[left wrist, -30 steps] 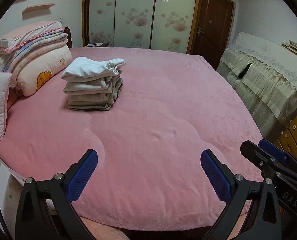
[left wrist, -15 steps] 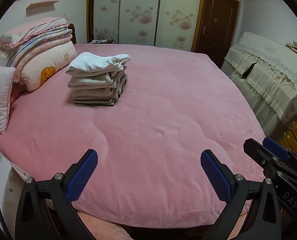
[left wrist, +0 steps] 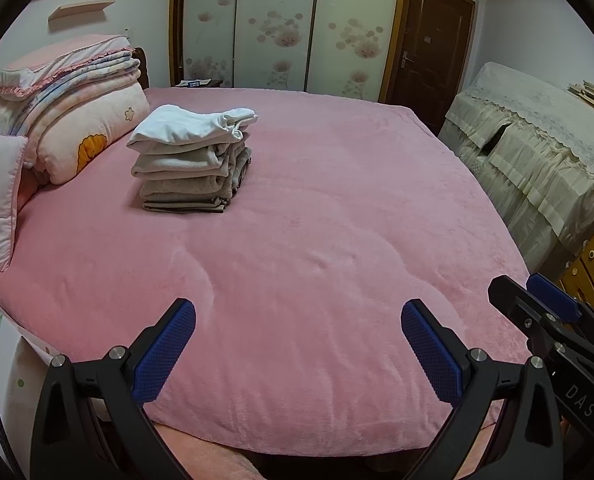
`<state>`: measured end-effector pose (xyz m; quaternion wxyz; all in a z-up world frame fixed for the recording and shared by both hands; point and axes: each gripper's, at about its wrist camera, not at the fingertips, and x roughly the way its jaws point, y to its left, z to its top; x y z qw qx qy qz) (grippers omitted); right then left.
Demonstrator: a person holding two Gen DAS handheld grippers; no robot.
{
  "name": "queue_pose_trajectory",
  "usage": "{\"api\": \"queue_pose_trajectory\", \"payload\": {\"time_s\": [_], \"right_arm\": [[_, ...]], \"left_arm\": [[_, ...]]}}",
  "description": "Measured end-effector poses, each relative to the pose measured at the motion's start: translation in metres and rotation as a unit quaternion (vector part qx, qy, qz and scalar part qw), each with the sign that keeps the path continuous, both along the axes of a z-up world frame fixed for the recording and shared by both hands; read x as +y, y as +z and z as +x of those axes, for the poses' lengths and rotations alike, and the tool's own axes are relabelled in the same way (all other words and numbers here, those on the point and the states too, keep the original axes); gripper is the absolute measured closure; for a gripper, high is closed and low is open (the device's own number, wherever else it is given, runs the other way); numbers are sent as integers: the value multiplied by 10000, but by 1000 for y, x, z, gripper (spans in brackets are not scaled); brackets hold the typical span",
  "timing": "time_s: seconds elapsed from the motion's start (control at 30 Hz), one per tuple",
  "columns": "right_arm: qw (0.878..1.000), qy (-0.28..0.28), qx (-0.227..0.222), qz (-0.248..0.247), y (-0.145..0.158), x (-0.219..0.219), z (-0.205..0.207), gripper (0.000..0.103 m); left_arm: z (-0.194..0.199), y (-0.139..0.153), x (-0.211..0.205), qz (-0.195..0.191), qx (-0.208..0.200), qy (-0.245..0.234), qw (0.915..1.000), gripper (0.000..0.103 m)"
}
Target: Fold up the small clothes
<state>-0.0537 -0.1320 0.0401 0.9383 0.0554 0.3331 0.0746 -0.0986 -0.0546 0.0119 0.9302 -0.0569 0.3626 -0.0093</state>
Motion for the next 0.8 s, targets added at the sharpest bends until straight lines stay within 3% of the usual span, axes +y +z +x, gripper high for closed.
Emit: {"api": "queue_pose_trajectory", "payload": {"time_s": [0.8], "right_arm": [[9998,-213,-26,-59,-4,-3,-2,38]], "left_arm": [[5,-4,-3,-81,22,-292,9995,1]]}}
